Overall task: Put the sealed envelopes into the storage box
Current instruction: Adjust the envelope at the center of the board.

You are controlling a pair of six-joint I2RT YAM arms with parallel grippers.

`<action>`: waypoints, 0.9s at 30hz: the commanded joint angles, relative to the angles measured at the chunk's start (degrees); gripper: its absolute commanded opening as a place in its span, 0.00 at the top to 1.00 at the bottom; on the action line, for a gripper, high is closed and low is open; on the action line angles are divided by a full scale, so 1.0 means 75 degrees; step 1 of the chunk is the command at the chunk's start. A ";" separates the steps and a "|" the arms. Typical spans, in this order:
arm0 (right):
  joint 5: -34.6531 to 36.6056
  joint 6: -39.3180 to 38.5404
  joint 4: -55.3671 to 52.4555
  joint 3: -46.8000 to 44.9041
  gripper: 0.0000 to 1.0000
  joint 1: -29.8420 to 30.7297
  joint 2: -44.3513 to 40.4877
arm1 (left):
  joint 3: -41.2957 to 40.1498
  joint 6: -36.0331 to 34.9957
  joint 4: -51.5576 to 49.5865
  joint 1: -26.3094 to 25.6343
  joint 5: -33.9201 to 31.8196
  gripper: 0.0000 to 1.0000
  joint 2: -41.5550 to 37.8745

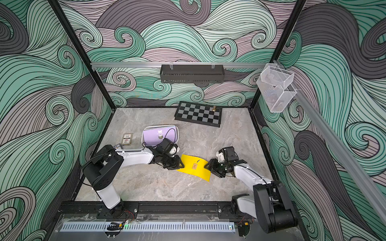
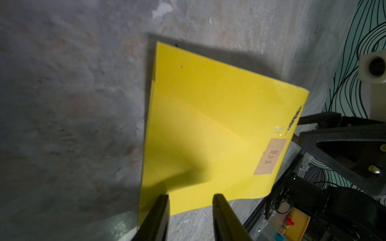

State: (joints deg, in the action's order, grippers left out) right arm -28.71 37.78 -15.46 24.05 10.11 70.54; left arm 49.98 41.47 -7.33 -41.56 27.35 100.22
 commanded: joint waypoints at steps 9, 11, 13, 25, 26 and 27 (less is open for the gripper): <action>-0.1445 0.0479 0.1492 0.0489 0.41 0.0083 0.1445 | -0.1656 0.0932 0.0500 0.0010 0.0081 0.60 -0.0848; -0.1447 0.0330 0.1452 0.0723 0.41 0.0085 0.1621 | -0.1852 0.1010 0.0475 0.0000 0.0067 0.59 -0.1141; -0.1451 0.0197 0.1415 0.1016 0.40 0.0092 0.1825 | -0.2141 0.1216 0.0709 -0.0036 0.0153 0.59 -0.1385; 0.0011 -0.0408 -0.0521 0.2032 0.41 0.0165 0.0991 | -0.2085 0.1279 0.0533 -0.0670 0.0132 0.56 -0.2329; 0.0192 -0.0470 -0.0887 0.1856 0.41 0.0169 0.0753 | -0.1978 0.1094 0.0119 -0.0669 -0.0164 0.56 -0.2557; 0.0274 -0.0527 -0.1087 0.1691 0.41 0.0173 0.0551 | -0.1888 0.0945 -0.0197 -0.0653 -0.0366 0.55 -0.2821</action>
State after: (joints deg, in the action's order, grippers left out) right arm -32.01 36.60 -14.55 39.22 11.00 78.35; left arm 33.04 51.81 -1.15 -46.54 28.84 83.83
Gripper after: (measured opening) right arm 0.590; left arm 0.446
